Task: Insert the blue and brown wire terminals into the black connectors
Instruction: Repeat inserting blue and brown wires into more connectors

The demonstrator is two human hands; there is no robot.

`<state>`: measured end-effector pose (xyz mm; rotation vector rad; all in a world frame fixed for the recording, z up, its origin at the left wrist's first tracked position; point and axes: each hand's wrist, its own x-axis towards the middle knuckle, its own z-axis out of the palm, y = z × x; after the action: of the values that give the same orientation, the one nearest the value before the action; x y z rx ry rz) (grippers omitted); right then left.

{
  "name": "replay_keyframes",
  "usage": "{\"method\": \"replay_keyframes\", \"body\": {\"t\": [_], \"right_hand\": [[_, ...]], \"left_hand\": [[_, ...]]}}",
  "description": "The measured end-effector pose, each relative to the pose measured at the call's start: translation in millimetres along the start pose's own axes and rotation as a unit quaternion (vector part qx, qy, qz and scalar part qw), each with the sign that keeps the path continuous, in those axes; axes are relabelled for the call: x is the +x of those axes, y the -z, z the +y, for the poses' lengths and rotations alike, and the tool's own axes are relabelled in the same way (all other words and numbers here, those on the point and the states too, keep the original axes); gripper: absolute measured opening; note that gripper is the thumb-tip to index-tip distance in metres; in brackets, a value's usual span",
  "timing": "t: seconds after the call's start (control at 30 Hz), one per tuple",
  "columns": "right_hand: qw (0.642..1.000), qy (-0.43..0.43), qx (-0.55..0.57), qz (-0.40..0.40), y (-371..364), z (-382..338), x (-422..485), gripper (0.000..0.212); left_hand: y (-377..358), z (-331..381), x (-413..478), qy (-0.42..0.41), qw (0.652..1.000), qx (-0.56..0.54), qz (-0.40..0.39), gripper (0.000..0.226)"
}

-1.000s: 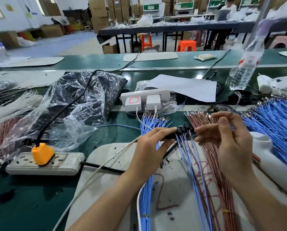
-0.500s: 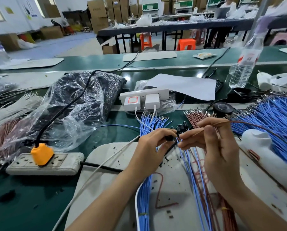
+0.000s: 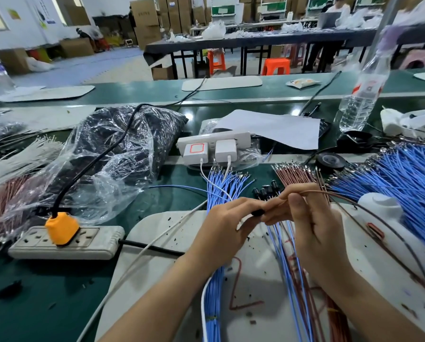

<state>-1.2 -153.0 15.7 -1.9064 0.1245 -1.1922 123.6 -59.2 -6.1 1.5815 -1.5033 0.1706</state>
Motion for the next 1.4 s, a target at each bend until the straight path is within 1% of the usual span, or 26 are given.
{"method": "replay_keyframes", "body": {"t": [0.07, 0.13, 0.23, 0.27, 0.4, 0.53, 0.57, 0.6, 0.67, 0.7, 0.77, 0.9, 0.97, 1.0, 1.03, 1.07, 1.1, 1.13, 1.17, 1.2, 1.23, 1.27, 1.3, 1.33, 1.37, 1.4], "right_hand": [[0.999, -0.028, 0.025, -0.002, 1, 1, 1, 0.016], [0.995, -0.067, 0.071, 0.003, 2, 0, 4, 0.019], [0.975, -0.139, 0.174, 0.03, 4, -2, 7, 0.022], [0.973, -0.147, 0.179, 0.029, 5, -1, 7, 0.023], [0.986, -0.143, 0.081, -0.003, 2, 2, 3, 0.02], [0.989, -0.127, 0.052, -0.048, -1, 3, 0, 0.019], [0.989, -0.128, 0.058, -0.054, -1, 3, 0, 0.02], [0.986, -0.138, 0.07, -0.059, 0, 4, 0, 0.029], [0.973, -0.186, 0.117, -0.069, 0, 6, 1, 0.05], [0.965, -0.208, 0.139, -0.072, 1, 7, 1, 0.054], [0.957, -0.228, 0.163, -0.081, -1, 8, 2, 0.05], [0.962, -0.222, 0.136, -0.086, -4, 7, -1, 0.036], [0.958, -0.232, 0.144, -0.086, -7, 7, -2, 0.031], [0.95, -0.252, 0.163, -0.088, -7, 8, -2, 0.03], [0.932, -0.284, 0.201, -0.098, -7, 7, -2, 0.033], [0.903, -0.326, 0.252, -0.12, -4, 7, -1, 0.037], [0.861, -0.371, 0.308, -0.162, 0, 5, 0, 0.042], [0.811, -0.405, 0.353, -0.23, 5, 2, 1, 0.044], [0.759, -0.426, 0.377, -0.317, 11, -3, 4, 0.043], [0.708, -0.43, 0.374, -0.417, 16, -7, 7, 0.04], [0.664, -0.412, 0.35, -0.517, 19, -10, 9, 0.037], [0.63, -0.383, 0.328, -0.591, 21, -12, 10, 0.033], [0.606, -0.362, 0.321, -0.631, 21, -12, 10, 0.029], [0.593, -0.355, 0.321, -0.648, 20, -12, 10, 0.029], [0.587, -0.36, 0.325, -0.648, 18, -11, 9, 0.032], [0.59, -0.375, 0.333, -0.633, 17, -10, 7, 0.035]], "left_hand": [[0, 1, 0, -0.023, 0.999, 0.039, 0.004, 0.024], [0, 2, 1, -0.027, 0.997, 0.07, 0.016, 0.025], [1, 4, 1, -0.017, 0.997, 0.072, 0.021, 0.024], [1, 3, 1, -0.016, 0.997, 0.07, 0.019, 0.023], [-1, 2, 1, -0.022, 0.998, 0.061, 0.018, 0.024], [-1, 2, 2, -0.016, 0.998, 0.035, 0.053, 0.023], [-1, 2, 2, -0.003, 0.998, 0.018, 0.065, 0.022], [0, 2, 2, 0.018, 0.997, -0.013, 0.073, 0.021], [3, 5, 5, 0.07, 0.989, -0.112, 0.069, 0.021], [4, 7, 6, 0.09, 0.981, -0.161, 0.063, 0.021], [8, 9, 7, 0.126, 0.962, -0.235, 0.065, 0.019], [12, 9, 9, 0.209, 0.904, -0.366, 0.068, 0.015], [12, 9, 9, 0.228, 0.898, -0.373, 0.053, 0.012], [12, 10, 9, 0.236, 0.898, -0.368, 0.044, 0.011], [11, 11, 9, 0.25, 0.892, -0.373, 0.045, 0.01], [10, 11, 9, 0.271, 0.874, -0.399, 0.058, 0.011], [10, 10, 11, 0.3, 0.833, -0.457, 0.082, 0.015], [11, 8, 13, 0.328, 0.773, -0.531, 0.113, 0.018], [13, 6, 16, 0.348, 0.71, -0.595, 0.144, 0.021], [17, 3, 18, 0.362, 0.656, -0.641, 0.17, 0.021], [22, -1, 19, 0.372, 0.612, -0.671, 0.19, 0.02], [27, -4, 20, 0.375, 0.579, -0.694, 0.207, 0.019], [31, -7, 21, 0.373, 0.56, -0.707, 0.218, 0.02], [34, -7, 21, 0.37, 0.555, -0.711, 0.221, 0.021], [34, -6, 21, 0.369, 0.562, -0.709, 0.214, 0.021], [32, -4, 20, 0.368, 0.58, -0.7, 0.196, 0.02]]}}
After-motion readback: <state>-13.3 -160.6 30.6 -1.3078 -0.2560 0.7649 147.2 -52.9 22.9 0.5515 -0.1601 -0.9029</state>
